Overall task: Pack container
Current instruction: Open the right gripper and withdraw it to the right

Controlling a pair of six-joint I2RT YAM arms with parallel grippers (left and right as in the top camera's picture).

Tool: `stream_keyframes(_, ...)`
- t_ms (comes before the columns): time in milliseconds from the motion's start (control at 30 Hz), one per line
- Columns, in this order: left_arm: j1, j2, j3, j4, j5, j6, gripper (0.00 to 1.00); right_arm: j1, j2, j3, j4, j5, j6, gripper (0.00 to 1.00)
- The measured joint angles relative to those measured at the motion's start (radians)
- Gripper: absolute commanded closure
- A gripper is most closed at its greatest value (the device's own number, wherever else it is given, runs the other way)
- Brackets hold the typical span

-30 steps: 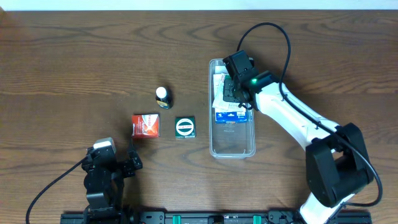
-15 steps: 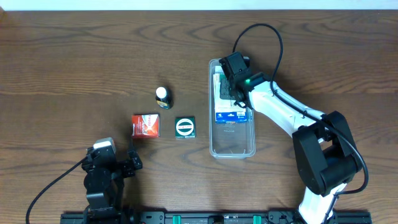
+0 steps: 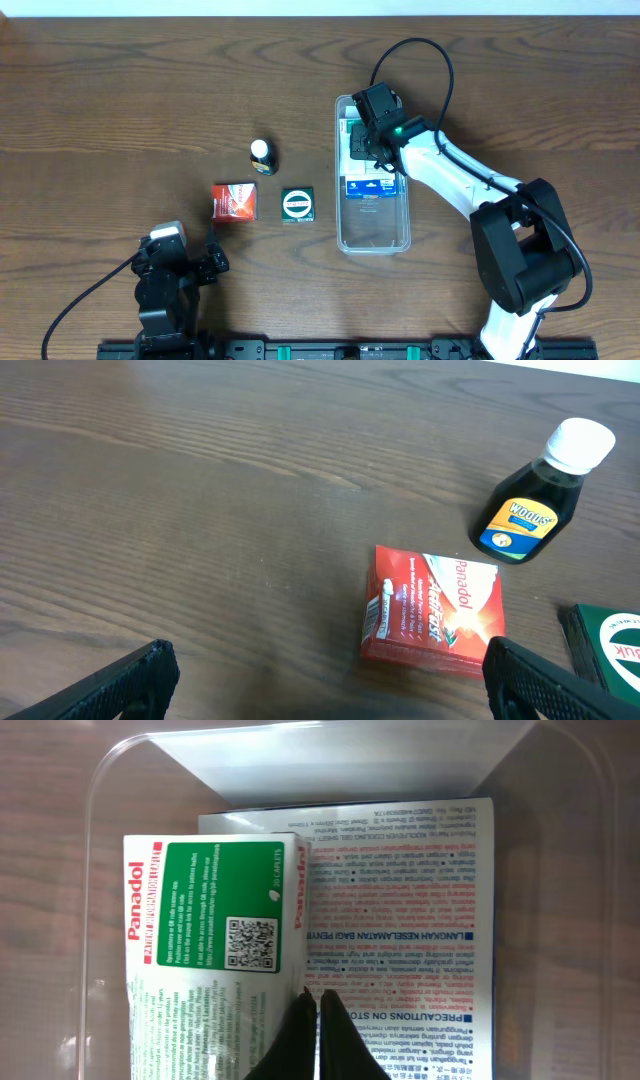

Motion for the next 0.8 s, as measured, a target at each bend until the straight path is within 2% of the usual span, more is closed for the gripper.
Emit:
stream_keyframes(167, 0.000, 0.000, 0.000, 0.000, 0.000, 0.000, 0.02, -0.003, -0.002, 0.000, -0.006, -0.018, -0.007, 0.87)
stream_keyframes(300, 0.000, 0.000, 0.000, 0.000, 0.000, 0.000, 0.02, -0.018, -0.037, 0.000, -0.019, -0.032, -0.034, 0.76)
stream_keyframes(400, 0.000, 0.000, 0.000, 0.000, 0.000, 0.000, 0.02, -0.044, -0.155, 0.000, -0.069, -0.042, -0.065, 0.67)
stream_keyframes(533, 0.000, 0.000, 0.000, 0.000, 0.000, 0.000, 0.02, -0.097, -0.387, 0.000, -0.151, -0.050, -0.096, 0.65)
stream_keyframes(700, 0.000, 0.000, 0.000, 0.000, 0.000, 0.000, 0.02, -0.211, -0.597, 0.006, -0.293, -0.053, -0.113, 0.54)
stream_keyframes(767, 0.000, 0.000, 0.000, 0.000, 0.000, 0.000, 0.02, -0.276, -0.637, 0.006, -0.348, -0.050, -0.116, 0.43)
stream_keyframes(800, 0.000, 0.000, 0.000, 0.000, 0.000, 0.000, 0.02, -0.314, -0.649, 0.006, -0.370, -0.051, -0.117, 0.34)
